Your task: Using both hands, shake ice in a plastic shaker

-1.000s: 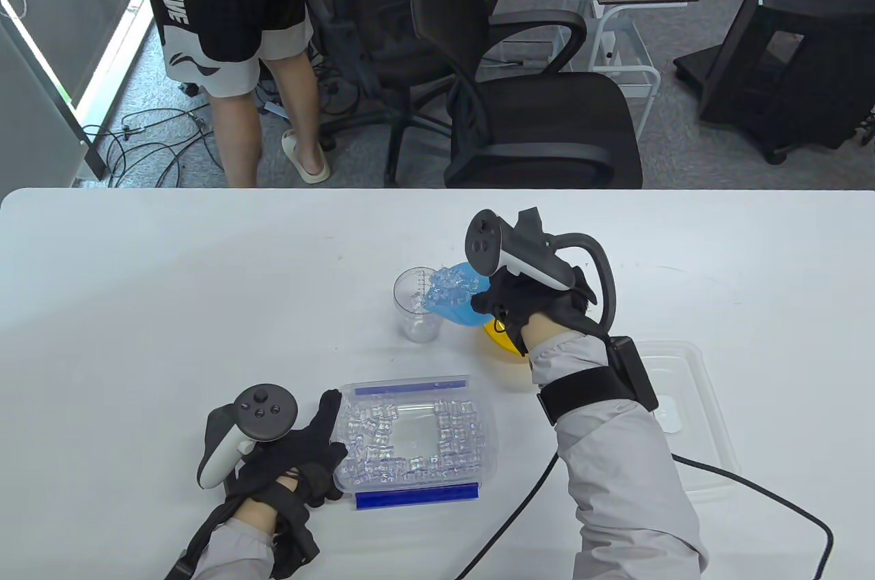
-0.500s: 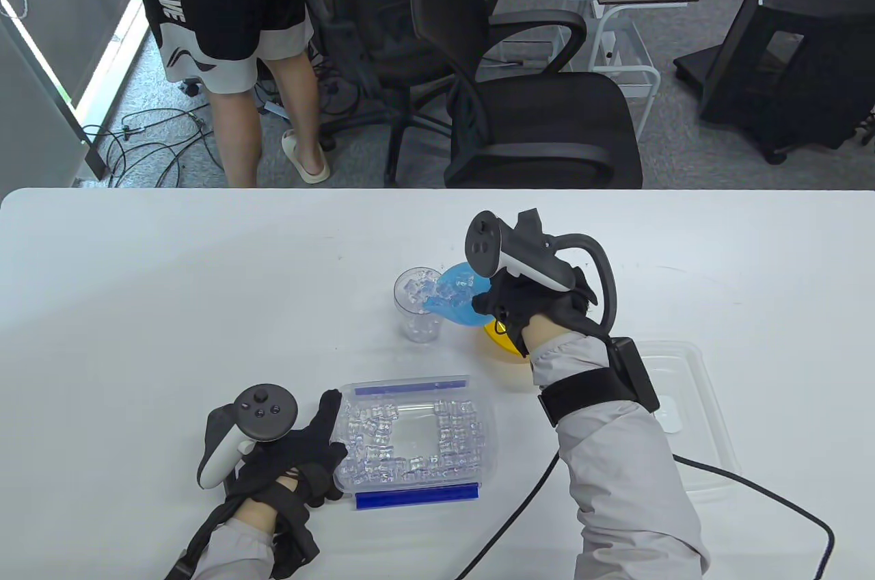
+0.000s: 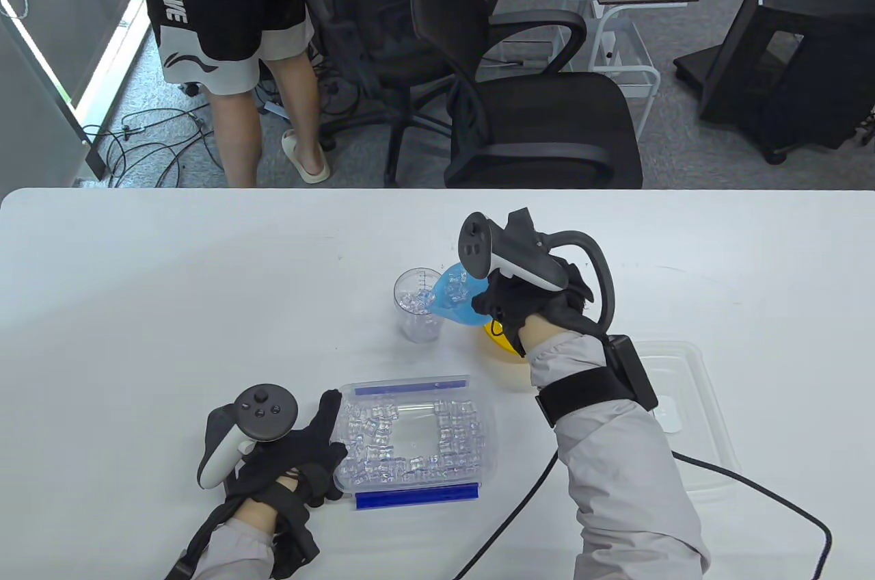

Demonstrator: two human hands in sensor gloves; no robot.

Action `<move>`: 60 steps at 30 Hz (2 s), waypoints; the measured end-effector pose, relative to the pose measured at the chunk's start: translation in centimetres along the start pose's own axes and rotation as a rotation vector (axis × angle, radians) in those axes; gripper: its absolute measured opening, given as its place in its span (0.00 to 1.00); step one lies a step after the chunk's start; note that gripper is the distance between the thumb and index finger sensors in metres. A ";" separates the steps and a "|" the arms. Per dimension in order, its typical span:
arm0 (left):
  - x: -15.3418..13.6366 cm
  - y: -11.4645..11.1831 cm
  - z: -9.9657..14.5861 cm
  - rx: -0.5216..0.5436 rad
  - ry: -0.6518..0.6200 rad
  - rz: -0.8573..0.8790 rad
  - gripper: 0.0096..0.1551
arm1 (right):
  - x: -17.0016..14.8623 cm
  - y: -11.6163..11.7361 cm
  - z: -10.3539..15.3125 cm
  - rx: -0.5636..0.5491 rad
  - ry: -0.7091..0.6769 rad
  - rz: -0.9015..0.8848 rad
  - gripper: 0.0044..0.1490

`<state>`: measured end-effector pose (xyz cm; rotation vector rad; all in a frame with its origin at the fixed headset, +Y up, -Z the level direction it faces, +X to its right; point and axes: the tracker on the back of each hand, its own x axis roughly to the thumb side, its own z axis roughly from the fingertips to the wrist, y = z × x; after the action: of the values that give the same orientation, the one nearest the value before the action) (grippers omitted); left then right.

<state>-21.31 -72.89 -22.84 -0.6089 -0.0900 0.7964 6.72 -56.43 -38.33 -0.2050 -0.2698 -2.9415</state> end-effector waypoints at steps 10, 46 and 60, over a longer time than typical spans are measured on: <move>0.0 0.0 0.0 0.000 0.000 -0.003 0.44 | 0.8 -0.1 0.0 -0.034 -0.011 0.077 0.36; -0.2 0.1 0.0 -0.002 -0.003 0.017 0.44 | 1.4 2.3 8.0 -0.086 -0.297 0.063 0.35; -0.1 0.0 0.0 0.003 -0.003 0.011 0.44 | 4.8 8.1 6.2 0.187 -0.371 0.127 0.35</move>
<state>-21.40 -72.91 -22.81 -0.6061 -0.0884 0.8079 4.35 -63.85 -30.18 -0.7124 -0.5564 -2.7138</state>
